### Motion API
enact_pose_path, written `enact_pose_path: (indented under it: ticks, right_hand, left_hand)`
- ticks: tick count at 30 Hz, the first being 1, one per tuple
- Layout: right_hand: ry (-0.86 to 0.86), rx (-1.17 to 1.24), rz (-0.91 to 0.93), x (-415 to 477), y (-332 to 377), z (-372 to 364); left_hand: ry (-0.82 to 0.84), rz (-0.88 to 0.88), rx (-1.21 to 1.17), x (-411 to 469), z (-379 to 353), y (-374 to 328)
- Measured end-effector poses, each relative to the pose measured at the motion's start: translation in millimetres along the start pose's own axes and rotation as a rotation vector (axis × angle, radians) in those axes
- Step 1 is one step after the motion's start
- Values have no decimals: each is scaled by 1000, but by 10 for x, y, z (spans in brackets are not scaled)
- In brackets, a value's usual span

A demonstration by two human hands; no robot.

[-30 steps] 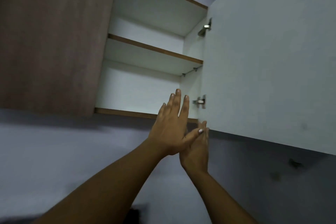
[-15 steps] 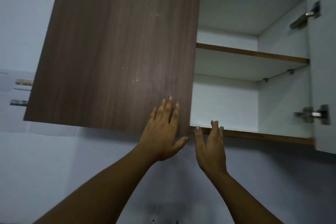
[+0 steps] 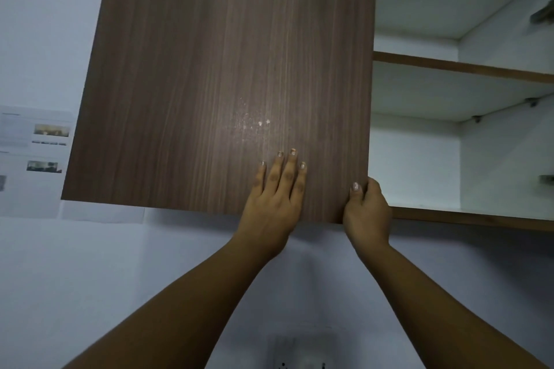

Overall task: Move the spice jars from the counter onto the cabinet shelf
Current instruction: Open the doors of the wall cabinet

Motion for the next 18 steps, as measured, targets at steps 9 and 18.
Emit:
enact_pose_path:
  ticks: [9,18]
  right_hand:
    - [-13,-24,-17,-174,236,333]
    - [50,80,58,-613,788,1000]
  left_hand:
    - [-6,54,-40,-96,346,-110]
    - [171,66,-25,-326,1185,-243]
Point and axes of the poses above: each hand's wrist, its own x-axis towards the middle knuckle, its own z-axis out of the back of the hand, y = z × x, the point moved 1 cm from there along x, towards the middle knuckle, and after that the axes turned 6 degrees about y, right-handed, at the moved point
